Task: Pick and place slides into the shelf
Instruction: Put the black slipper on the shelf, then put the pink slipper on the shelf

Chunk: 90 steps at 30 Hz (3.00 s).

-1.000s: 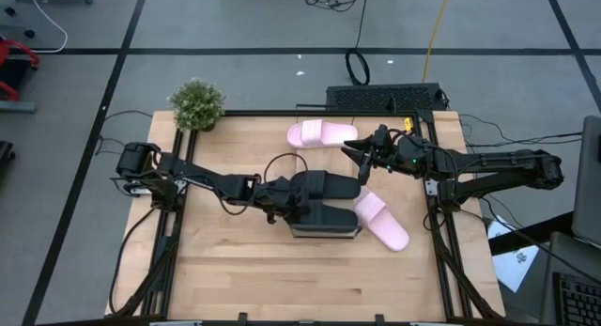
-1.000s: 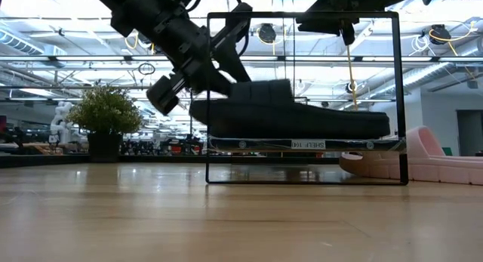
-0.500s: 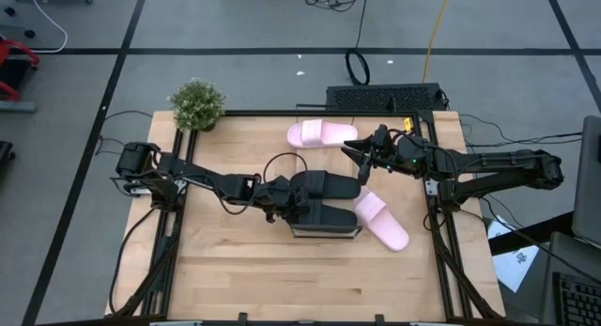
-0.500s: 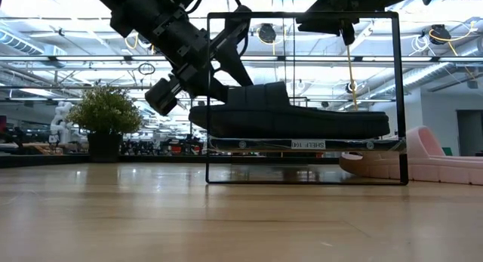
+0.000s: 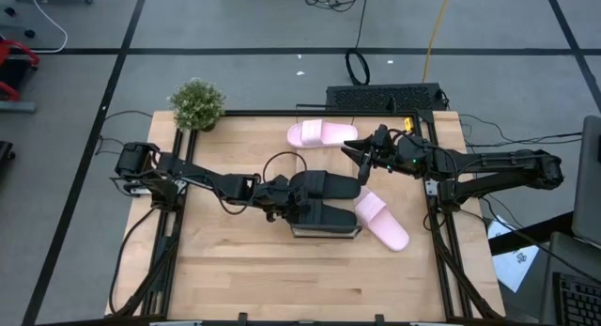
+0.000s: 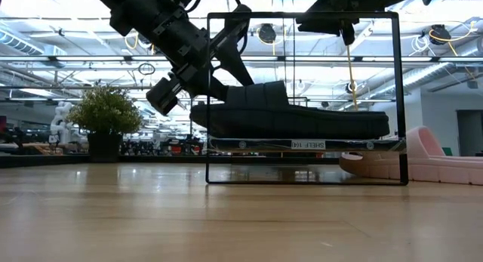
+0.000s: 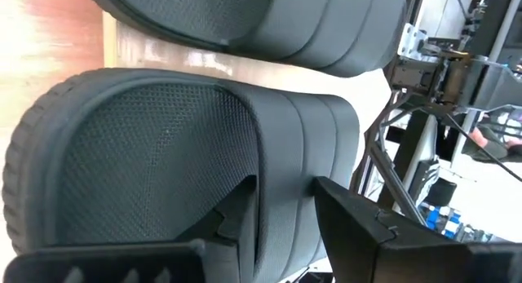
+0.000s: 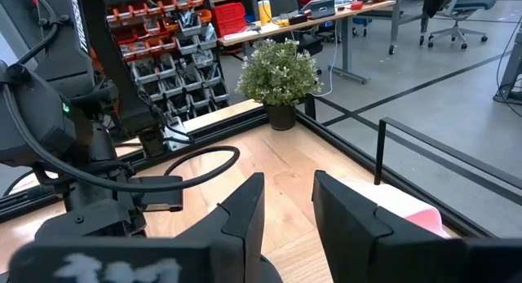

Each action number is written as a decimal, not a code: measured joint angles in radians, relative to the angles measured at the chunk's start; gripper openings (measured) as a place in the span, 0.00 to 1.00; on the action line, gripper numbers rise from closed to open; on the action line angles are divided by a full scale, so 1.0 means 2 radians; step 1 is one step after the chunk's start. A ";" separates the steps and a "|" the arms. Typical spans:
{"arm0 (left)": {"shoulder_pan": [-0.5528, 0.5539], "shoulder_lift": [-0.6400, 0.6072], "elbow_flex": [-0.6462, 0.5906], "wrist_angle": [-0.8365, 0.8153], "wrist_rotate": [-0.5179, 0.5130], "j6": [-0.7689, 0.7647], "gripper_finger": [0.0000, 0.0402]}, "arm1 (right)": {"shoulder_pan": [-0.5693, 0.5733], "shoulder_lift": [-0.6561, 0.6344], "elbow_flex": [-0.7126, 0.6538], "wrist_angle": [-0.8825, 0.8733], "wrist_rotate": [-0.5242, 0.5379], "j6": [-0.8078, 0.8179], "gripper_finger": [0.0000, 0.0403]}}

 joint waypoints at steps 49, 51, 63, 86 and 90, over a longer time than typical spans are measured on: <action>-0.014 -0.013 0.000 -0.049 -0.023 -0.009 0.29 | 0.000 0.000 0.000 0.000 0.000 -0.011 0.24; -0.014 -0.013 0.000 -0.049 -0.023 -0.007 0.29 | 0.000 0.000 0.000 0.000 0.000 -0.011 0.24; -0.014 -0.013 0.000 -0.051 -0.026 0.000 0.29 | 0.000 0.000 0.000 -0.001 0.000 -0.011 0.24; -0.039 -0.282 0.000 -0.359 -0.180 0.000 0.29 | -0.004 -0.009 0.000 -0.056 0.000 -0.063 0.24; -0.040 -0.299 0.000 -0.368 -0.191 0.018 0.29 | -0.005 -0.032 0.000 -0.160 0.001 -0.078 0.24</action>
